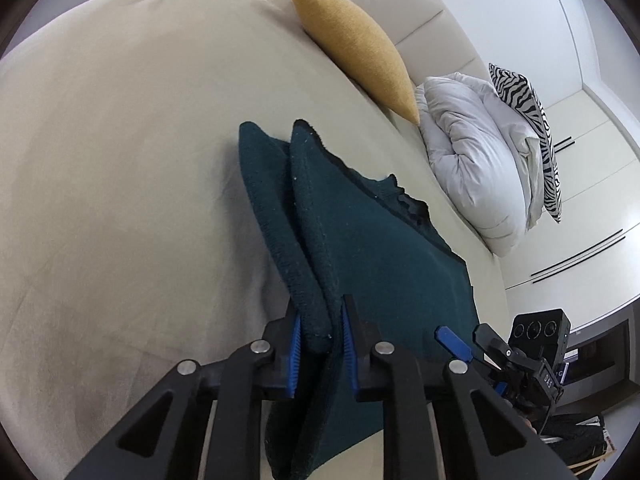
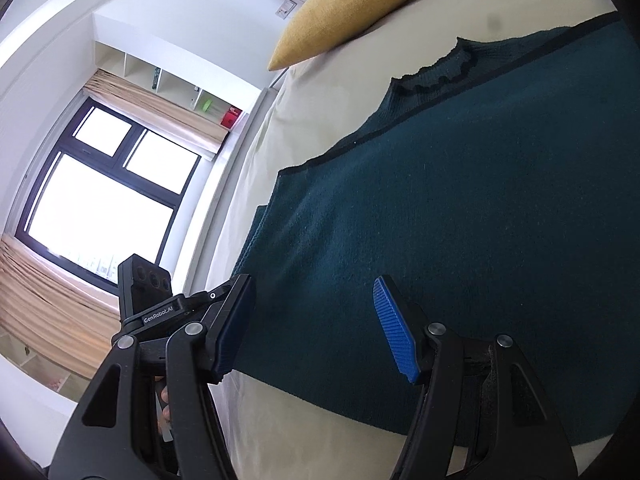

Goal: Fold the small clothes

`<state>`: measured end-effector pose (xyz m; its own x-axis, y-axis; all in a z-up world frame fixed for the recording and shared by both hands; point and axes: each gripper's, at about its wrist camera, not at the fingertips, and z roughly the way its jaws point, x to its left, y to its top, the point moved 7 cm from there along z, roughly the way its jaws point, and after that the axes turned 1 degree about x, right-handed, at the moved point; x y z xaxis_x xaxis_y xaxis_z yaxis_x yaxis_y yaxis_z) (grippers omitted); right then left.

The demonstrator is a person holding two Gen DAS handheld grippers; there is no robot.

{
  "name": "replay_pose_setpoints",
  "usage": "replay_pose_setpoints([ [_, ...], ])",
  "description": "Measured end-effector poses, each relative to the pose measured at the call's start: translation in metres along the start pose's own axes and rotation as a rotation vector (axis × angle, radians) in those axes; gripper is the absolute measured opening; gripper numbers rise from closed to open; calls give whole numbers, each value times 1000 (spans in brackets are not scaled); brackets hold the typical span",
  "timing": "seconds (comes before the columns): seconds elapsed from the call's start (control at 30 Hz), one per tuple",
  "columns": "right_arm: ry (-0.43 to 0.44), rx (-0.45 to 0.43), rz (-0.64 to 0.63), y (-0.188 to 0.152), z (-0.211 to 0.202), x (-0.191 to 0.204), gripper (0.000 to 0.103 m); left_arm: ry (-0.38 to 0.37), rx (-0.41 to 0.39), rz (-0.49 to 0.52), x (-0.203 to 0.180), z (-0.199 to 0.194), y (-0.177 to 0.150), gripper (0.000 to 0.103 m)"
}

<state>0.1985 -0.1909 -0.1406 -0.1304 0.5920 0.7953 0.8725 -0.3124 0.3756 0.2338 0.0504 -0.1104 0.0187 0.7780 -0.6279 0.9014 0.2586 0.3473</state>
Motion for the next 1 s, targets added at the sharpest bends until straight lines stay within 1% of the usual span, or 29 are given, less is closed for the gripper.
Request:
replay_pose_setpoints([
  [0.07,6,-16,11,6,-6,-7,61,15,0,54,-18,-1,3,19],
  [0.17,37,-47,55,20,-22,-21,61,32,2,156,-55,2,4,19],
  [0.23,65,-56,91,30,-33,-32,61,31,12,218,-86,11,2,19],
  [0.3,89,-63,114,42,-45,-45,61,20,31,262,-113,26,-3,19],
  [0.4,108,-82,164,56,-66,-65,61,-17,78,324,-163,68,-23,18],
  [0.47,106,-95,198,63,-78,-81,61,-50,105,334,-182,98,-37,18],
  [0.5,94,-99,212,66,-82,-89,61,-68,122,321,-187,115,-45,18],
  [0.57,61,-91,235,67,-88,-105,61,-91,153,268,-183,139,-56,14],
  [0.63,39,-63,256,62,-87,-120,60,-126,188,211,-177,154,-69,13],
  [0.7,48,-53,264,59,-86,-128,59,-142,186,219,-179,153,-77,16],
  [0.73,55,-58,268,59,-87,-129,59,-161,187,230,-183,148,-79,22],
  [0.77,55,-59,271,59,-87,-130,59,-177,176,242,-188,138,-80,30],
  [0.9,35,-39,254,59,-82,-122,61,-219,49,303,-200,89,-75,35],
  [0.93,32,-28,245,59,-80,-117,61,-221,14,309,-198,76,-73,36],
  [1.0,26,-5,222,57,-74,-106,61,-192,-49,312,-185,58,-68,37],
])
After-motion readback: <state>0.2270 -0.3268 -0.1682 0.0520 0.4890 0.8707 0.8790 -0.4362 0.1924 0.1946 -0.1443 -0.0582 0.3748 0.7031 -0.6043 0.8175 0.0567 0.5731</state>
